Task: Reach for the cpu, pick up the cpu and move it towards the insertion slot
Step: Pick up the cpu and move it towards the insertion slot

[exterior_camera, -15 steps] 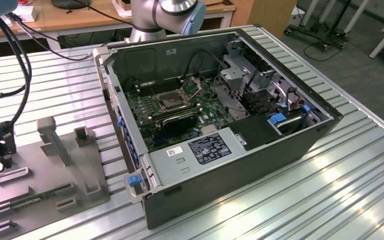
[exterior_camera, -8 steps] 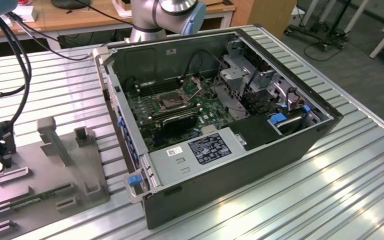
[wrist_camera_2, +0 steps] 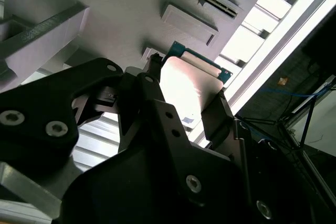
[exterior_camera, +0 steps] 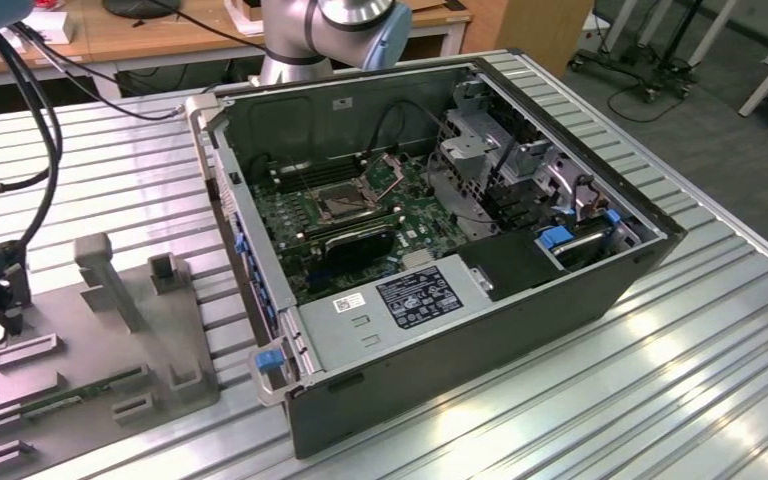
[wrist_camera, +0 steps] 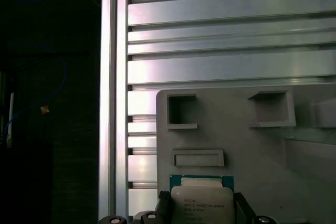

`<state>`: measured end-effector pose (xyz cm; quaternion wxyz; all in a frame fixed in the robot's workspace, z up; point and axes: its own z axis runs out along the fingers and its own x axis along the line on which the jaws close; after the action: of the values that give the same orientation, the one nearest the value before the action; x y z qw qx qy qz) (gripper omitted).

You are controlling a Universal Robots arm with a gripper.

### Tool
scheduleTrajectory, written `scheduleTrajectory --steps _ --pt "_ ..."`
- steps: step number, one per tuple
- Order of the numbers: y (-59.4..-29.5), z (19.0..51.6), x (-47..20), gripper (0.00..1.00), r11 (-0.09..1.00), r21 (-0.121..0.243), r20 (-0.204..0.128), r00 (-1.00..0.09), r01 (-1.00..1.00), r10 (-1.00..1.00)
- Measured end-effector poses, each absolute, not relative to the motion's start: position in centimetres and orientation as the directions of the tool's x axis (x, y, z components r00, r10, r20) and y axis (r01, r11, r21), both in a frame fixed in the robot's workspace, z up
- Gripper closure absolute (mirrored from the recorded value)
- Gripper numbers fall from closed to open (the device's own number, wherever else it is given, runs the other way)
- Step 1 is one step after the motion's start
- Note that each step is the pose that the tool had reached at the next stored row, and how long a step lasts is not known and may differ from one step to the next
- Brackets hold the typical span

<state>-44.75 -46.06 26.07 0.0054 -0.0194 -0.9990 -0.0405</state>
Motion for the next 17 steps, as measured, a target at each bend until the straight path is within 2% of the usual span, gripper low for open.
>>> scheduleTrajectory --steps 17 --pt "-46.06 26.57 -44.72 0.45 0.996 0.081 0.012 -0.999 0.039 0.039"
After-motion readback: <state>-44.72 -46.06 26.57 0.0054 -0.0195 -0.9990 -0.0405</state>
